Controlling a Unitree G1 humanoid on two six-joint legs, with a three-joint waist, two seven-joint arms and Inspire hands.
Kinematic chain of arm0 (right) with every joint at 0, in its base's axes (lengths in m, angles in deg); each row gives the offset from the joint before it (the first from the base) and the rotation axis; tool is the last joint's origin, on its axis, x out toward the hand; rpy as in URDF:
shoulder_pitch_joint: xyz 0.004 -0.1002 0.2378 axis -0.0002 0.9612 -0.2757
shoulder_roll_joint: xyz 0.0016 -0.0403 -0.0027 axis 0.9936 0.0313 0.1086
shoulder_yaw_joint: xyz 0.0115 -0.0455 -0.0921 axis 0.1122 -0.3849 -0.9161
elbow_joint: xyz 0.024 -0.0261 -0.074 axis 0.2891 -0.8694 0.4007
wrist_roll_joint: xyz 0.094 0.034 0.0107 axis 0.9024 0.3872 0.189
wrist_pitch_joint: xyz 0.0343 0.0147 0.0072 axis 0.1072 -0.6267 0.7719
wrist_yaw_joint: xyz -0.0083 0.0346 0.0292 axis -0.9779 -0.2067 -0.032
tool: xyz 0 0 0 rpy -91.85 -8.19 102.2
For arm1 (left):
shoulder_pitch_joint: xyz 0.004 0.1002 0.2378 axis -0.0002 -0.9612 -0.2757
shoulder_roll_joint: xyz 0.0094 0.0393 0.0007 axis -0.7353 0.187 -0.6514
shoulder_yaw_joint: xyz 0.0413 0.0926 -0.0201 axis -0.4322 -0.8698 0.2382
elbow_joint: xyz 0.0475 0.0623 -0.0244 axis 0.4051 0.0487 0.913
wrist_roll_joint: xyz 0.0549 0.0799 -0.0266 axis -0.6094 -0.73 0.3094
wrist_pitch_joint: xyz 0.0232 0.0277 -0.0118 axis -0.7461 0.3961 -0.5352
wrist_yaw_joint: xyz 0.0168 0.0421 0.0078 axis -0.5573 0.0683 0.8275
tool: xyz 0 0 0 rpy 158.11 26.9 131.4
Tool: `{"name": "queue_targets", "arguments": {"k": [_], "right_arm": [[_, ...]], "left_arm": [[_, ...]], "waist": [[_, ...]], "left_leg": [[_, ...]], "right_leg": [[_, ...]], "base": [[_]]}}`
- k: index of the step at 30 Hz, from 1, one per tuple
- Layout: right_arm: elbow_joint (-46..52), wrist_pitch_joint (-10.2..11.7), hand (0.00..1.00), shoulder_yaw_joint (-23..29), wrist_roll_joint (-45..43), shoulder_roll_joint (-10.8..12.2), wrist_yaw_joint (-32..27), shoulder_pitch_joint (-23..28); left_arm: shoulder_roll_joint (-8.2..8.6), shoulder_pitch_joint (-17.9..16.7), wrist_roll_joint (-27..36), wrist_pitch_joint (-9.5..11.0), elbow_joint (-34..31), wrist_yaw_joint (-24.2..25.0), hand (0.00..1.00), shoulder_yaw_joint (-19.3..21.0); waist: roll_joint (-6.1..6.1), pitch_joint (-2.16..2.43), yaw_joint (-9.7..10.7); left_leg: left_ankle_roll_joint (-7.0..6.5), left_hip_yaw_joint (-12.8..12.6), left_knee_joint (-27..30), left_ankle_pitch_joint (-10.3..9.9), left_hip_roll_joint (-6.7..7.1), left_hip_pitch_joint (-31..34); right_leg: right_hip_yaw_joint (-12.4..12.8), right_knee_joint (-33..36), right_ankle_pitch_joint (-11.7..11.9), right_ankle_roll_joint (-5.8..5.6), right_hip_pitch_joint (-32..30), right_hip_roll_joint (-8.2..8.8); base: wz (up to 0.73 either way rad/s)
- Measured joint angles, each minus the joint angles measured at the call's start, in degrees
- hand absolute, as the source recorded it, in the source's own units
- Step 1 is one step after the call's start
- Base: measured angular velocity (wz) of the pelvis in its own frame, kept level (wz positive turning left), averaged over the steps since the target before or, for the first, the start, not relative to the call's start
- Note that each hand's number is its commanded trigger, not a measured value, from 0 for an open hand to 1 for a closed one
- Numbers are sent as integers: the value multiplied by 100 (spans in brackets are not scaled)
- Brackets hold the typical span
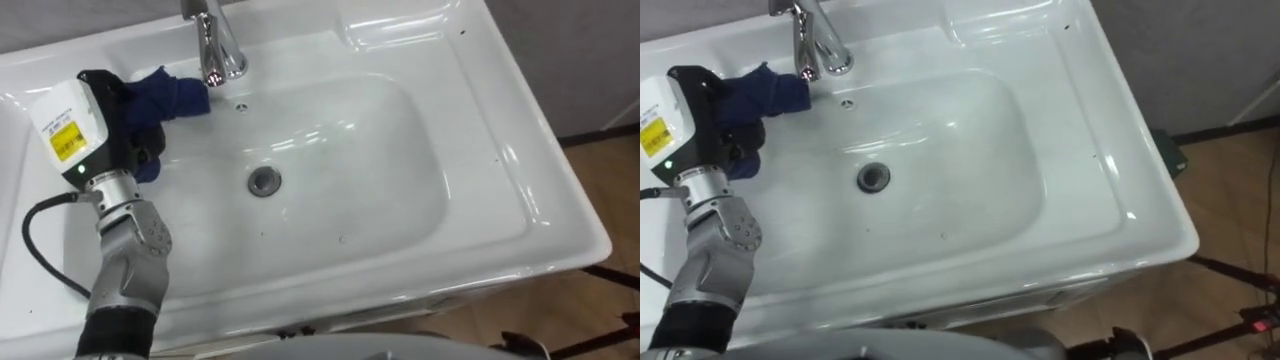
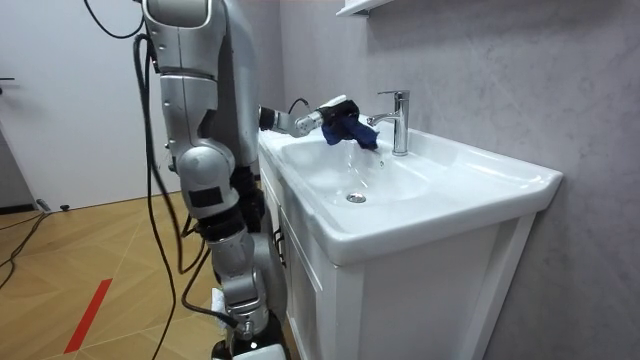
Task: Wipe basin
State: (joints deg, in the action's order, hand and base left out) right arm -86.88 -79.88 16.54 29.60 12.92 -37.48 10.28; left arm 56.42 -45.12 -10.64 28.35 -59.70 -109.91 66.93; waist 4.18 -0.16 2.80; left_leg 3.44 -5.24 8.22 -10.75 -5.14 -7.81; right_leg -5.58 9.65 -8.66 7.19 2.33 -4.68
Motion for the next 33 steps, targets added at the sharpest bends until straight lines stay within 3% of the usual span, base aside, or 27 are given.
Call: {"name": "queue_targets", "arguments": {"k": [7, 11, 15, 19, 23, 27, 33], "right_arm": [[-40, -15, 0, 0, -57, -14, 14, 150], [-95, -25, 0, 1, -94, -26, 28, 163], [-87, -35, 0, 3, -102, -49, 102, 160], [-96, -82, 0, 10, -221, -116, 158, 188], [-90, -182, 0, 29, -278, -130, 143, 265], [-66, -221, 0, 39, -471, -132, 130, 273], [78, -334, 0, 234, -458, -139, 138, 295]], "left_arm": [[-9, -2, 60, 15, 14, 1, 100, 52], [-44, -7, 62, 30, 13, 1, 100, 181], [-95, -141, 118, 25, 12, 2, 100, 280], [-123, -357, 123, -4, 13, 36, 100, 636], [-235, -380, 121, -7, 13, 36, 100, 1051], [-244, -433, 126, -39, 12, 28, 100, 1336], [-260, -553, 121, -358, 17, 29, 100, 1472]], "waist": [[78, -18, -59], [136, 19, -144], [137, 20, -170], [129, 18, -219], [129, 19, -389], [145, 30, -504], [193, 68, -552]], "left_leg": [[0, 77, 7, 0, 2, -45], [0, 68, 6, 0, 2, -59], [0, 67, 5, 1, 3, -58], [0, 74, 5, 0, 3, -69], [0, 79, 7, 0, 4, -45], [0, 118, 15, 0, 19, -28], [-1, 200, 52, 1, 87, 4]], "right_leg": [[-58, 3, -1, -1, 57, 7], [-52, 16, 0, -1, 68, 6], [-69, 15, -1, -1, 68, 7], [-46, 22, -1, -1, 62, 6], [-81, 17, -4, -4, 57, 11], [-155, 12, -14, -19, 56, 36], [-210, 10, -65, -86, 56, 103]], "base": [[4], [-1], [0], [-1], [3], [12], [12]]}}
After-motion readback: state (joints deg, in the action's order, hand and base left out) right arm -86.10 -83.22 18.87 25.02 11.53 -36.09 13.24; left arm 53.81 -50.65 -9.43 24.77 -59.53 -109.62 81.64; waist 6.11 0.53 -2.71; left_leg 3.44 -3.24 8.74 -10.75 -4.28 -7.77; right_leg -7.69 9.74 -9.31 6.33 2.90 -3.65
